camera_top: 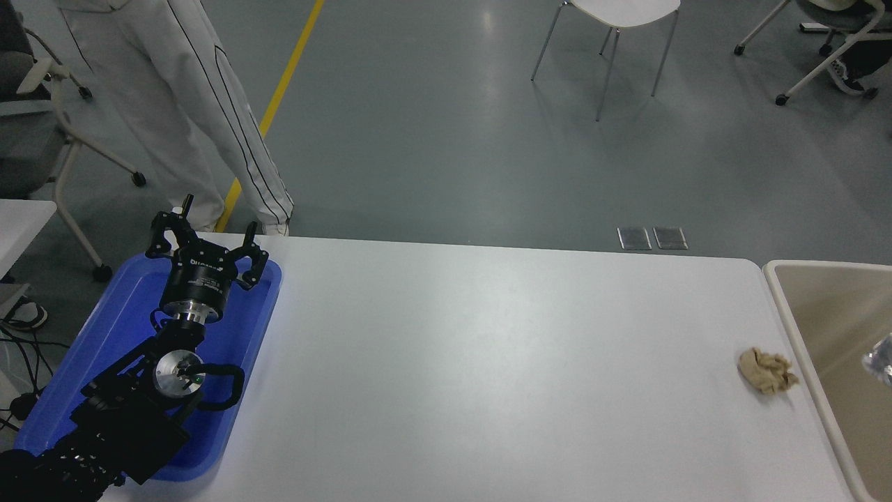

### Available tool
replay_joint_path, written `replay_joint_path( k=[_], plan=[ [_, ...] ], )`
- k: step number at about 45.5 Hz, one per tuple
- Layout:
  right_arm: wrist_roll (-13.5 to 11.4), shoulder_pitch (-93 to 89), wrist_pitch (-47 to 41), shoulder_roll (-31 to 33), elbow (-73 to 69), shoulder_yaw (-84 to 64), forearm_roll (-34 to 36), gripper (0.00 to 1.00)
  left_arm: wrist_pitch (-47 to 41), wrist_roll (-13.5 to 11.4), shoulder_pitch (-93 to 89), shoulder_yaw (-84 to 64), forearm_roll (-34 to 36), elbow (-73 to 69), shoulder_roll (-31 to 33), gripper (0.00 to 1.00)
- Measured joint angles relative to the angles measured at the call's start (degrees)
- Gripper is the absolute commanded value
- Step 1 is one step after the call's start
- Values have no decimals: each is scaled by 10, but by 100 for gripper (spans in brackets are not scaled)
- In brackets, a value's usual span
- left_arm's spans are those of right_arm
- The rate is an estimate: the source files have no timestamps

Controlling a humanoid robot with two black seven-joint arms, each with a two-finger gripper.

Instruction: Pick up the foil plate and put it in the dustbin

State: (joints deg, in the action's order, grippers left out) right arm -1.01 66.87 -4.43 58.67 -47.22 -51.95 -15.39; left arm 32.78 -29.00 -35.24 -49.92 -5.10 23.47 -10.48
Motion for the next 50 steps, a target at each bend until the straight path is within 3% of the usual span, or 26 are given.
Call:
replay_joint_path(
  k=[29, 49, 50],
  plan=[
    [-17, -244, 47, -146, 281, 176, 61, 0, 0, -1, 0, 0, 0, 0, 0, 100],
    [-22, -293, 71, -203, 363, 201, 84, 0, 0, -1, 0, 0, 0, 0, 0, 100],
    [-22, -294, 71, -204, 364, 202, 84, 6, 0, -1, 0, 0, 0, 0, 0, 100]
  ],
)
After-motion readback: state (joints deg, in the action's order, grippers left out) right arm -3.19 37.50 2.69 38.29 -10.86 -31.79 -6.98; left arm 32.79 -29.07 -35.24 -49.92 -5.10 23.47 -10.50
